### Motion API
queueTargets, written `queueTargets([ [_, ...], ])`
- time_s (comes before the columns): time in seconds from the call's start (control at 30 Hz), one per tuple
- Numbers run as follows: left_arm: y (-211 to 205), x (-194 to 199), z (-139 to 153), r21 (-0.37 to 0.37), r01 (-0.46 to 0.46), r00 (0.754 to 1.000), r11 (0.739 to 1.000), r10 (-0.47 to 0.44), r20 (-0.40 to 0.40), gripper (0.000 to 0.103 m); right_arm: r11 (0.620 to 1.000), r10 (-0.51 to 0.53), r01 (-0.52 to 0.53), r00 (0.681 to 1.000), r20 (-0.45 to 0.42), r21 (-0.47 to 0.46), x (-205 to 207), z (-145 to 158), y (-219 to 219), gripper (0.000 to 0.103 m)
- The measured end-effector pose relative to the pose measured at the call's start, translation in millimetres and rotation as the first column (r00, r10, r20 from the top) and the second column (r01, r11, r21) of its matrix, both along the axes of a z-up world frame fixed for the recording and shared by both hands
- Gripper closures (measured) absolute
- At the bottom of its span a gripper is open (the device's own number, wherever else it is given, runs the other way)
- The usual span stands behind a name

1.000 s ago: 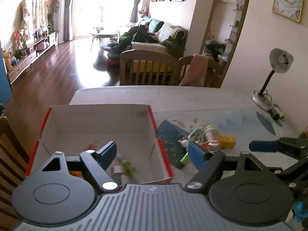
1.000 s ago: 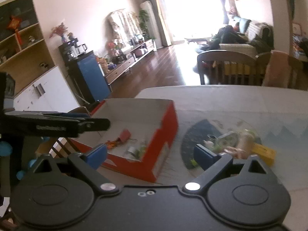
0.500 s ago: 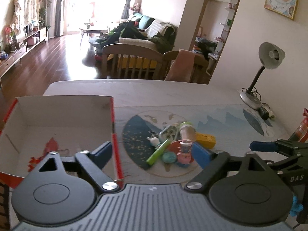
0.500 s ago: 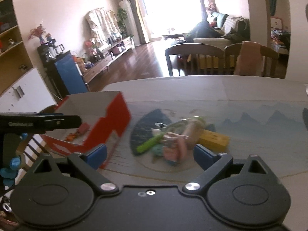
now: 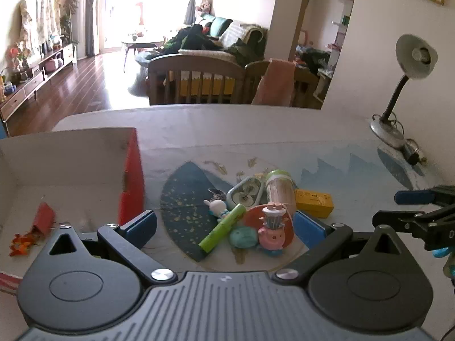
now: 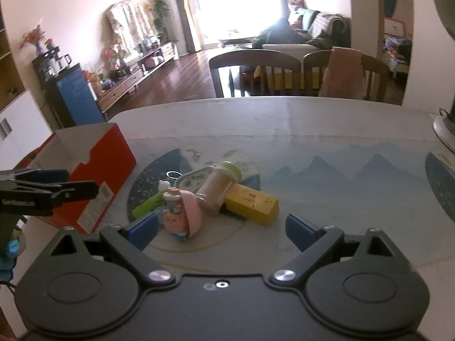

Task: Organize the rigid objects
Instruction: 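Withdraw both tools from the box back over the pile, then move left tool to pink figurine while right tool closes around yellow box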

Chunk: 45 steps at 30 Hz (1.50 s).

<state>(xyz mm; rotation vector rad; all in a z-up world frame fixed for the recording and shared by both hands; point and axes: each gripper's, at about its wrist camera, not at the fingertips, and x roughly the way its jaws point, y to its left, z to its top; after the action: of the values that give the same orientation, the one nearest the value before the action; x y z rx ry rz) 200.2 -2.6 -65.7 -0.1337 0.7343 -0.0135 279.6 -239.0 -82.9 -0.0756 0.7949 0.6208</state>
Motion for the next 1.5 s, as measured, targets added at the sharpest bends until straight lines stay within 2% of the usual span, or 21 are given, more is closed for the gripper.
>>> queueTargets([
  [0.33, -12, 24, -36, 0.051, 0.013, 0.998, 0.999, -0.010, -0.059, 0.000, 0.995, 0.077, -0.079, 0.997, -0.029, -0.068, 37, -30, 1, 0.011],
  [0.47, -22, 24, -46, 0.101, 0.031, 0.998, 0.994, -0.025, -0.062, 0.000, 0.991, 0.093, -0.097, 0.995, -0.046, -0.097, 48, -42, 2, 0.013],
  [0.53, -26, 26, -48, 0.077, 0.045, 0.997, 0.996, -0.040, -0.068, 0.000, 0.989, 0.096, -0.101, 0.994, -0.052, -0.112, 55, -48, 2, 0.014],
  [0.67, -36, 29, -52, 0.079, 0.068, 0.996, 0.995, -0.062, -0.070, 0.000, 0.983, 0.115, -0.122, 0.992, -0.053, -0.136, 67, -59, 6, 0.017],
  [1.03, -53, 47, -68, 0.062, 0.075, 0.993, 0.995, -0.068, -0.101, 0.002, 0.941, 0.252, -0.256, 0.967, -0.047, -0.223, 97, -76, 28, 0.024],
  [1.2, -55, 51, -69, 0.056, 0.085, 0.992, 0.995, -0.079, -0.096, 0.016, 0.917, 0.316, -0.322, 0.947, -0.061, -0.236, 102, -83, 38, 0.031],
  [1.27, -57, 52, -69, 0.056, 0.098, 0.992, 0.994, -0.092, -0.091, 0.030, 0.910, 0.334, -0.340, 0.940, -0.065, -0.237, 103, -85, 41, 0.033],
  [1.4, -59, 57, -70, 0.045, 0.120, 0.989, 0.992, -0.115, -0.096, 0.036, 0.903, 0.358, -0.363, 0.931, -0.066, -0.228, 105, -86, 42, 0.039],
  [1.47, -59, 59, -71, 0.034, 0.131, 0.987, 0.991, -0.127, -0.098, 0.050, 0.899, 0.367, -0.372, 0.928, -0.065, -0.230, 105, -86, 43, 0.042],
  [1.5, -59, 61, -72, 0.030, 0.134, 0.986, 0.991, -0.131, -0.101, 0.052, 0.898, 0.370, -0.375, 0.927, -0.064, -0.230, 105, -86, 44, 0.044],
])
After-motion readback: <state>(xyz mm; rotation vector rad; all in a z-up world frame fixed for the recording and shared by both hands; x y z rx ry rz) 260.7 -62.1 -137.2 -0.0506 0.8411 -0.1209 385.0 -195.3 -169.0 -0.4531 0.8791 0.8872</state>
